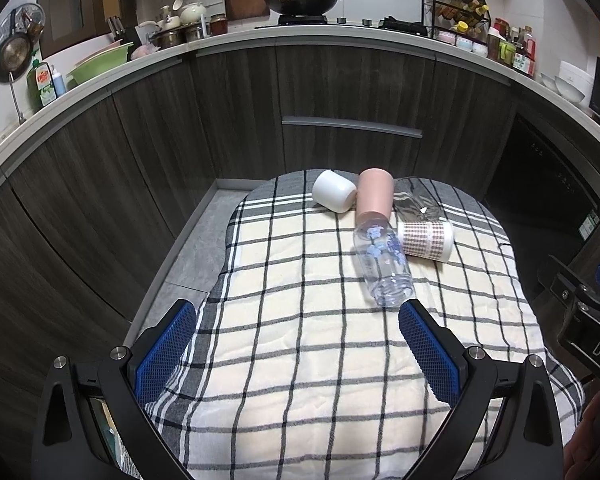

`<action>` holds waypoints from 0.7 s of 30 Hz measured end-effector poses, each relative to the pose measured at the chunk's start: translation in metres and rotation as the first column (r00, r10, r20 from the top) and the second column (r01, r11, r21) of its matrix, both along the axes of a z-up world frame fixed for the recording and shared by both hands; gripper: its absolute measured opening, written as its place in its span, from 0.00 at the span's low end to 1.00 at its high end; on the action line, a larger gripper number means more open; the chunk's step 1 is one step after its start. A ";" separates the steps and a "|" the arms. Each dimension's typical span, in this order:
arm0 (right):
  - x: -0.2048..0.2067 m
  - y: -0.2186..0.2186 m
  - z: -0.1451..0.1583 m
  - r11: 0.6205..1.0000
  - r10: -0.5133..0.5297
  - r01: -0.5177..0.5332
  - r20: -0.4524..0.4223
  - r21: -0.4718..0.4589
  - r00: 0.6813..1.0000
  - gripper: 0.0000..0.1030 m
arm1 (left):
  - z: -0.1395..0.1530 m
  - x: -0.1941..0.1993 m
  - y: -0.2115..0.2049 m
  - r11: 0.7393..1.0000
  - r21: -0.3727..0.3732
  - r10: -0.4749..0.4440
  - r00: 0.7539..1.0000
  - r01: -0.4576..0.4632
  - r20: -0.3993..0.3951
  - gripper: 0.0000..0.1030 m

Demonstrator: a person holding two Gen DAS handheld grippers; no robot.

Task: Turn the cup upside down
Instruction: 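Move the right gripper to the clear Happy Cat cup and close around it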

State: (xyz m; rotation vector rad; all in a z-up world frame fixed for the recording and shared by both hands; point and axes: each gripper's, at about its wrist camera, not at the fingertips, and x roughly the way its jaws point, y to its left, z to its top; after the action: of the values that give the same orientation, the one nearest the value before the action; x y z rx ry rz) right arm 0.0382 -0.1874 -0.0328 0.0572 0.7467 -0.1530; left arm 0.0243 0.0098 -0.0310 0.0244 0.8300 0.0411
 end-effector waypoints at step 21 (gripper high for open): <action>0.127 0.041 -0.070 0.992 0.127 -0.120 -0.205 0.044 0.970 0.98 | -0.053 0.087 0.030 1.000 -0.013 0.021 0.998 -0.022 -0.053 1.00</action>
State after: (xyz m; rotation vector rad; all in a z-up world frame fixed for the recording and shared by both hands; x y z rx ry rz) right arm 0.1655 -0.1465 -0.1029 0.0248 0.9593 -0.0280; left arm 0.1110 0.0400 -0.0836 0.0039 0.8836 0.0553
